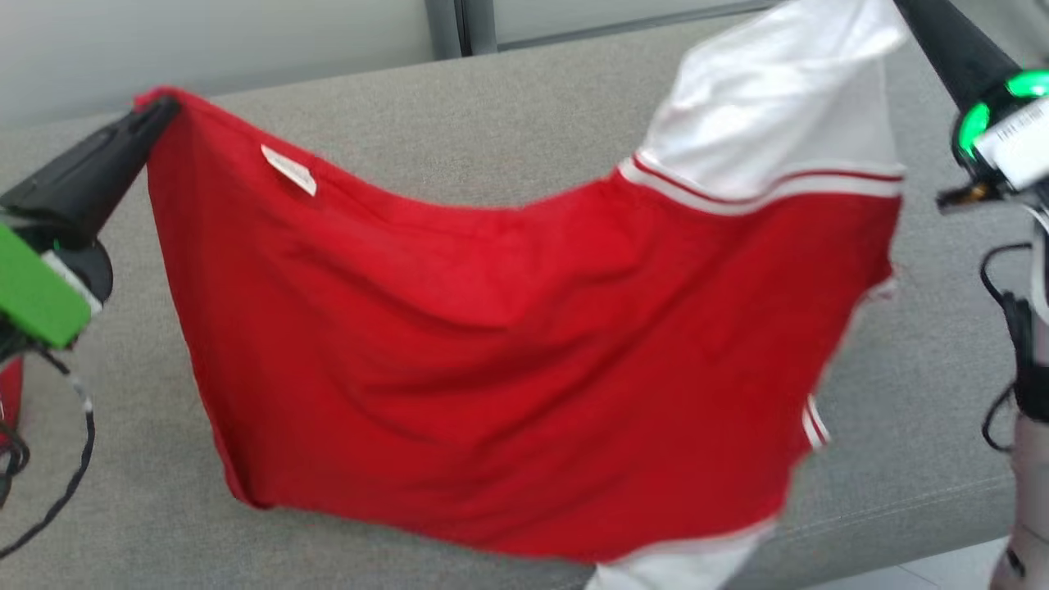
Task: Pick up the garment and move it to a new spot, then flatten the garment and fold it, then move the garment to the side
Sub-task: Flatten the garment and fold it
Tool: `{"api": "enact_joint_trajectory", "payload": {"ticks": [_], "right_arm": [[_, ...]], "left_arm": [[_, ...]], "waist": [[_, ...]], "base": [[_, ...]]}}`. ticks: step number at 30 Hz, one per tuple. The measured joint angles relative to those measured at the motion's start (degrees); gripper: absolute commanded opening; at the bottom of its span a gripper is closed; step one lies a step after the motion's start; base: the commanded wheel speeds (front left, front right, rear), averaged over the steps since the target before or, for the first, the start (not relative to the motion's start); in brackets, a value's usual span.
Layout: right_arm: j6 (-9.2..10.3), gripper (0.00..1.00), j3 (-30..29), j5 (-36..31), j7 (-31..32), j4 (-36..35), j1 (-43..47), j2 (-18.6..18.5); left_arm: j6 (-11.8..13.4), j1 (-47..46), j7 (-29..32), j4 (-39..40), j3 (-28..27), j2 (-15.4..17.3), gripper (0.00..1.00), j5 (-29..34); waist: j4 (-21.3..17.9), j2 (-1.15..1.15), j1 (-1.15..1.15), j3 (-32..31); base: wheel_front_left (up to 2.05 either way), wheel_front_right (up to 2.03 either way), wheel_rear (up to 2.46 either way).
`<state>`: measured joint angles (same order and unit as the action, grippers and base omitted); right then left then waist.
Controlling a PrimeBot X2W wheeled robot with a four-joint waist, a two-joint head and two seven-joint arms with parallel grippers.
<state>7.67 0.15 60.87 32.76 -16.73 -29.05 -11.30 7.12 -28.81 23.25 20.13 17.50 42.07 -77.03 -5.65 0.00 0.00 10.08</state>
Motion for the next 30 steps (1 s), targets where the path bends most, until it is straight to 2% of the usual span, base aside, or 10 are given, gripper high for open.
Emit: {"api": "enact_joint_trajectory", "payload": {"ticks": [2,4,7,10,14,18,22,24,26,30], "right_arm": [[0.0,0.0,0.58,-4.38,-2.13,5.88,-6.3,2.6],[-0.03,0.0,-1.66,-9.72,-6.66,10.12,-14.67,5.83],[-0.03,0.0,-5.56,-13.73,-12.6,11.83,-26.66,11.62],[-0.07,0.0,-2.92,-15.63,-14.26,11.47,-35.04,10.61],[-0.07,0.0,-1.59,-15.41,-16.14,11.11,-37.79,8.06],[-0.07,0.0,-1.89,-11.82,-17.75,10.79,-31.38,7.8],[-0.04,0.0,-1.6,-9.69,-18.48,14.03,-12.32,7.97],[-0.03,0.0,-1.71,-9.0,-19.19,16.47,-2.15,8.21],[-0.09,0.0,-1.69,-8.32,-20.53,18.17,5.3,8.27],[-1.76,0.0,-0.64,-7.11,-22.86,20.09,12.55,8.88]], "left_arm": [[0.02,-4.96,0.15,-5.08,1.36,-2.11,0.0,2.16],[0.02,-11.01,-2.08,-9.27,1.2,-4.58,0.0,7.31],[0.02,-22.17,-7.25,-11.54,-0.88,-8.02,0.0,14.82],[0.02,-31.42,-10.82,-9.2,-0.76,-10.53,0.0,18.53],[-2.03,-33.87,-14.35,-8.27,0.34,-10.49,0.0,21.93],[-5.38,-28.7,-20.73,-9.14,2.69,-13.45,0.0,23.36],[-6.08,-11.55,-27.84,-16.25,6.72,-17.42,0.0,25.5],[-7.01,-2.24,-30.1,-20.93,9.55,-16.9,0.0,27.91],[-6.3,4.71,-33.76,-24.92,8.81,-17.05,0.0,28.21],[-5.67,10.53,-39.18,-29.44,7.03,-17.27,0.0,27.84]], "waist": [[0.33,0.0,0.0,1.54],[0.65,0.0,0.0,3.11],[1.1,0.0,0.0,5.48],[1.41,0.0,0.0,7.89],[1.41,0.0,0.01,11.16],[1.04,0.0,0.01,14.33],[0.69,0.0,0.02,16.55],[0.58,0.0,0.01,16.81],[0.52,0.0,0.01,16.44],[0.13,0.0,0.0,15.17]], "base": [[0.0,0.0,0.0],[0.0,0.0,0.0],[0.0,0.0,0.0],[0.0,0.0,0.0],[0.0,0.0,0.0],[0.0,0.0,0.0],[0.0,0.0,0.0],[0.0,0.0,0.0],[0.0,0.0,0.0],[0.0,0.0,0.0]]}}
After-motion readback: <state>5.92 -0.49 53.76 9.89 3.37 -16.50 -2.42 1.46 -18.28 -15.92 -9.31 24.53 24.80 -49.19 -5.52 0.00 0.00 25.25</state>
